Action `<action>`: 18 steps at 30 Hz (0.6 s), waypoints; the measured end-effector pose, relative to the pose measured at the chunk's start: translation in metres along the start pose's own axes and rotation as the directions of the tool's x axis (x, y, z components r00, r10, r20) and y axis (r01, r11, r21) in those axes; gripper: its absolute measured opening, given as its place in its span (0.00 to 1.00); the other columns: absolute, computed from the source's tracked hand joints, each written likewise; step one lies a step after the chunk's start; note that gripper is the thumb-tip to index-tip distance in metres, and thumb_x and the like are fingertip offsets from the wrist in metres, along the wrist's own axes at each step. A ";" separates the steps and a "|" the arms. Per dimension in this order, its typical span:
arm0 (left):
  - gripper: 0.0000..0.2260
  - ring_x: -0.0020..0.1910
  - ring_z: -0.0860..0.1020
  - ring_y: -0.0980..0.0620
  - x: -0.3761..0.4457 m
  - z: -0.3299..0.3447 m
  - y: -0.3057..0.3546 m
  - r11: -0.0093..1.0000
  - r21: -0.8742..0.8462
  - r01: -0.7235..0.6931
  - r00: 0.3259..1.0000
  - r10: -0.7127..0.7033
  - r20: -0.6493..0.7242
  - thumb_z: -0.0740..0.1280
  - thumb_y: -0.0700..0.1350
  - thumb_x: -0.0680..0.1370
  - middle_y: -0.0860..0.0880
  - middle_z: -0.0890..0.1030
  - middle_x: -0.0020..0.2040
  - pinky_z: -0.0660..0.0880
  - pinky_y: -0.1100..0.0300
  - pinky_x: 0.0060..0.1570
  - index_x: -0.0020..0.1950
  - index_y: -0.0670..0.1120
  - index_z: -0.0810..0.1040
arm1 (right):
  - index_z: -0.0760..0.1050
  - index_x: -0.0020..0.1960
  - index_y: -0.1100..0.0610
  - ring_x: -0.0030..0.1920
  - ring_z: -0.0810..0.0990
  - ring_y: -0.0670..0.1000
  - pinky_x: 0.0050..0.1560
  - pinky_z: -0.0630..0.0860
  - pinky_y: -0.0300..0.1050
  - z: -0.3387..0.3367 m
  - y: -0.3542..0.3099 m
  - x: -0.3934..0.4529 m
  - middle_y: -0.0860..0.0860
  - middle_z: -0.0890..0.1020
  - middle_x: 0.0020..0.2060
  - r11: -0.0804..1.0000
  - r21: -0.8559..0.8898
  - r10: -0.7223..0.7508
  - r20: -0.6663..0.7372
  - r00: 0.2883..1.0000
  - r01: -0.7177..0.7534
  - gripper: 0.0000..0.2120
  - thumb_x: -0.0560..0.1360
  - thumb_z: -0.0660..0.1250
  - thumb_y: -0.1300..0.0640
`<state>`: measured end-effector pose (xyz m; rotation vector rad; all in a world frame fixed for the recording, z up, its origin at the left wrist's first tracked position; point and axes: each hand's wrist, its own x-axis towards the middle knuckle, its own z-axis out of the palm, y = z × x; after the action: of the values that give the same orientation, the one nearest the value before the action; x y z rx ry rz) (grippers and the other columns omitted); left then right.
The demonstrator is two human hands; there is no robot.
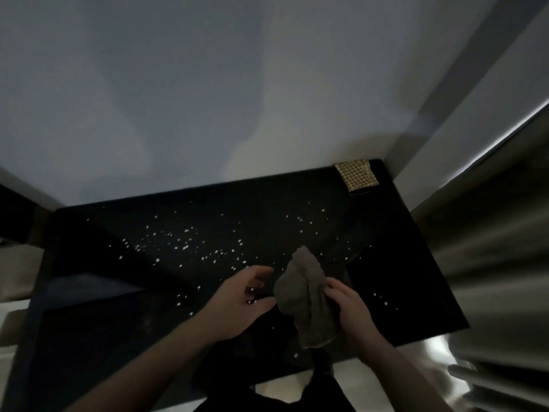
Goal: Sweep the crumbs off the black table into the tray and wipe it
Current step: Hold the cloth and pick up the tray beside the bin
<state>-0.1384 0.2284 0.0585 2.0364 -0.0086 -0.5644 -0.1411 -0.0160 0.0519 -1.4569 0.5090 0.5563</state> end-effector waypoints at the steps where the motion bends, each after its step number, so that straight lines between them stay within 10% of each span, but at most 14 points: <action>1: 0.22 0.62 0.79 0.62 -0.009 -0.008 -0.003 0.998 -0.065 0.017 1.000 -0.016 0.022 0.74 0.46 0.77 0.60 0.80 0.63 0.79 0.64 0.62 0.71 0.53 0.75 | 0.84 0.55 0.63 0.58 0.84 0.62 0.61 0.79 0.57 0.014 0.005 -0.012 0.59 0.87 0.51 0.999 0.030 0.015 -0.004 1.000 -0.015 0.13 0.84 0.60 0.61; 8: 0.11 0.56 0.84 0.48 -0.077 -0.012 -0.026 0.803 -0.569 0.177 0.980 -0.090 0.177 0.67 0.34 0.80 0.42 0.86 0.57 0.82 0.57 0.53 0.63 0.39 0.80 | 0.81 0.58 0.62 0.58 0.85 0.62 0.61 0.81 0.57 0.061 0.035 -0.080 0.61 0.86 0.55 1.000 -0.008 -0.027 0.226 0.974 0.029 0.14 0.74 0.75 0.60; 18: 0.03 0.41 0.82 0.52 -0.184 -0.012 -0.076 0.968 -0.231 0.098 0.989 -0.120 -0.084 0.71 0.38 0.79 0.44 0.84 0.42 0.79 0.61 0.44 0.49 0.46 0.83 | 0.80 0.62 0.54 0.52 0.87 0.46 0.52 0.82 0.38 0.107 0.094 -0.127 0.51 0.88 0.52 0.975 -0.212 0.005 0.306 0.952 0.062 0.16 0.81 0.64 0.70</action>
<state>-0.3143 0.3209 0.0721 1.8471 0.2186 -0.5096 -0.3001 0.0889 0.0653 -1.5480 0.1849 0.8192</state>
